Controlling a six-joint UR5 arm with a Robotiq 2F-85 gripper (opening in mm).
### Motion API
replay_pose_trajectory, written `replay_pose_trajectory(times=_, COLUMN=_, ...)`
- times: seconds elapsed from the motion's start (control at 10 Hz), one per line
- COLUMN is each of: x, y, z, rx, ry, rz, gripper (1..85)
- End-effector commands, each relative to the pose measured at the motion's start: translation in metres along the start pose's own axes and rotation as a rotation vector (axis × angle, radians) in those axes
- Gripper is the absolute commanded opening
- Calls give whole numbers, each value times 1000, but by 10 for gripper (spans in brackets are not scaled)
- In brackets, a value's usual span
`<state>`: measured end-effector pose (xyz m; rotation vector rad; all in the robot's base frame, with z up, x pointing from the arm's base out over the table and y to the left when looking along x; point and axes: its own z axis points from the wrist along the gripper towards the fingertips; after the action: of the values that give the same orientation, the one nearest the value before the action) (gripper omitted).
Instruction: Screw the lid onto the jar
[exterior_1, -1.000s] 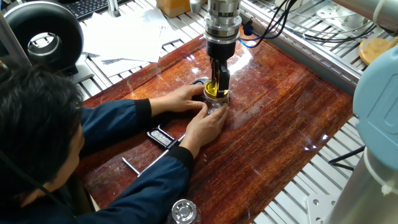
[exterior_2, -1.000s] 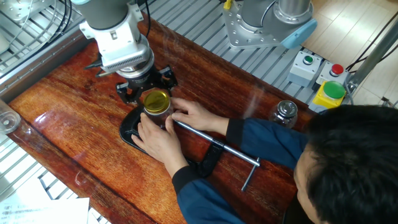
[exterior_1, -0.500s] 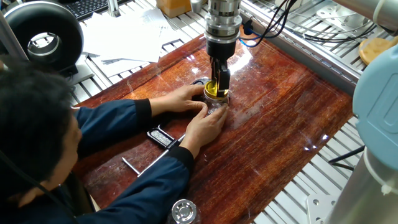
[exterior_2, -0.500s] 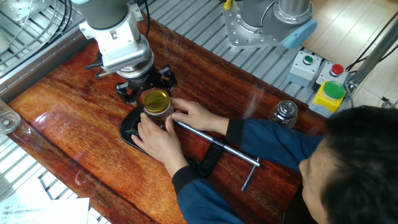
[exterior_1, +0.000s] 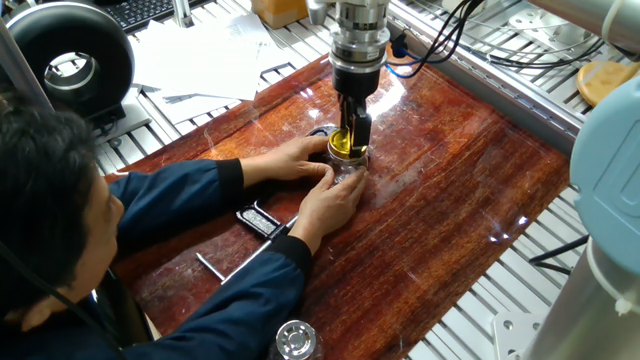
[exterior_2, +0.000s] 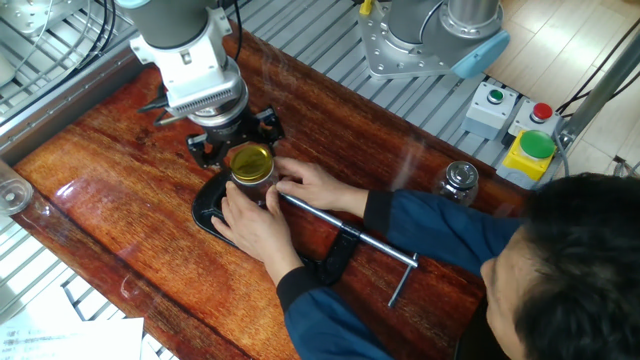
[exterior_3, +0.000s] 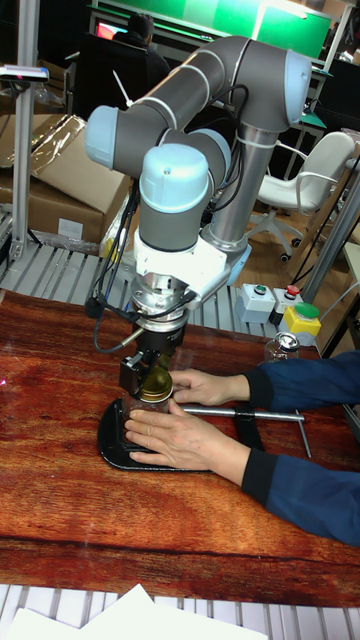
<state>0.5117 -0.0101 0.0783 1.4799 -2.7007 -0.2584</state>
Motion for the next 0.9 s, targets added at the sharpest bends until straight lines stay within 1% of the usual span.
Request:
replay_pose_trajectory(times=0.0, x=-3, y=0, z=0, rx=-1, ry=-14, rz=5, gripper=740)
replay_pose_trajectory(times=0.4, x=-4, y=0, z=1, rx=1, ry=-11, rz=16, gripper=697)
replay_pose_trajectory(times=0.8, x=-4, y=2, z=1, rx=-1, ry=-12, rz=21, gripper=690)
